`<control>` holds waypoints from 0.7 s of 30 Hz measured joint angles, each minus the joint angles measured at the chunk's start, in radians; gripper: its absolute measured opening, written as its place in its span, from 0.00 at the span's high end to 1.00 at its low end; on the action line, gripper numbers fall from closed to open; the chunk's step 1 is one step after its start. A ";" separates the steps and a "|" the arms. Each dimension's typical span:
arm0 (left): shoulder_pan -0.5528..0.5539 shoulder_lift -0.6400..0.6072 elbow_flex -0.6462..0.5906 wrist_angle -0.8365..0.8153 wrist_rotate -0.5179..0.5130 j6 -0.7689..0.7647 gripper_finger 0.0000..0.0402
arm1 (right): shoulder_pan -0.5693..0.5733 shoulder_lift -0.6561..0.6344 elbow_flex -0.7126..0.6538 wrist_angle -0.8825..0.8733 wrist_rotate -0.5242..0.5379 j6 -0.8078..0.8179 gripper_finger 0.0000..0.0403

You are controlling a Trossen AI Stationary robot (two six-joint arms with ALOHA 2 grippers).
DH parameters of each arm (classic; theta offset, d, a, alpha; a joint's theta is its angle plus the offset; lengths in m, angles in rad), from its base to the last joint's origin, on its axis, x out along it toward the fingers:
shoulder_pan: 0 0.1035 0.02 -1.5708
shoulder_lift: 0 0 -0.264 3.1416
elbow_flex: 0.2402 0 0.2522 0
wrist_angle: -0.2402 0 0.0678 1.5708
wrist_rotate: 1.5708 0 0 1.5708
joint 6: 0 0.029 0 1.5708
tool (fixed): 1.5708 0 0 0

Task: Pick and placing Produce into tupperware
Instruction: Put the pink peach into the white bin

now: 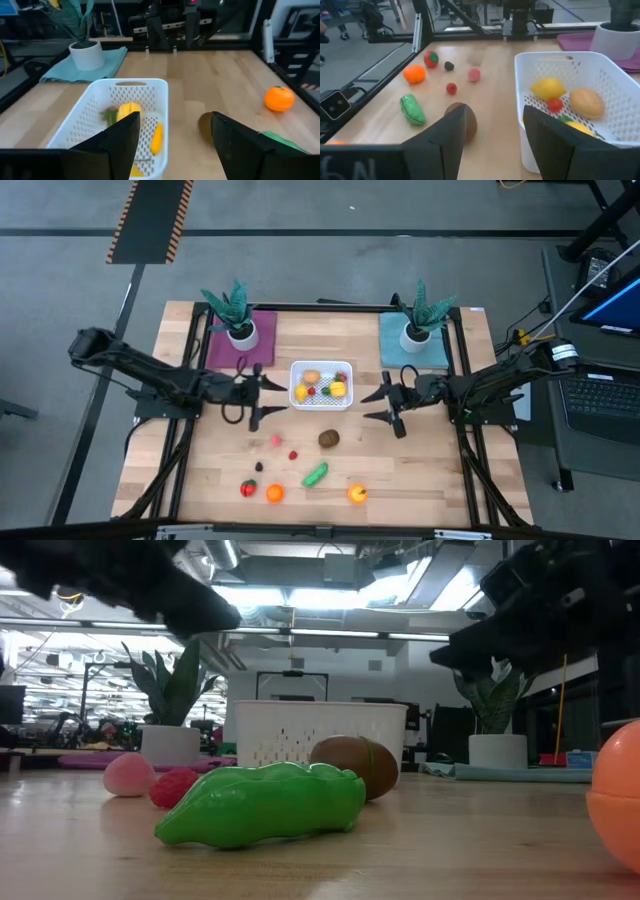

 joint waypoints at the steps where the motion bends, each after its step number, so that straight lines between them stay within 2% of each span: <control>1: -0.017 -0.014 -0.017 0.015 -0.003 -0.012 0.42 | 0.009 0.000 0.013 -0.024 0.009 -0.002 0.50; 7: -0.095 -0.067 -0.055 0.029 -0.011 -0.022 0.42 | 0.055 0.000 0.088 -0.149 0.083 -0.006 0.50; 14: -0.111 -0.066 -0.055 0.024 -0.011 0.007 0.42 | 0.059 0.000 0.109 -0.160 0.088 -0.006 0.50; 17: -0.113 -0.066 -0.055 0.024 -0.008 -0.025 0.42 | 0.059 0.000 0.109 -0.160 0.089 -0.006 0.50; 21: -0.119 -0.066 -0.055 0.026 0.036 -0.031 0.42 | 0.059 0.000 0.109 -0.160 0.089 -0.006 0.50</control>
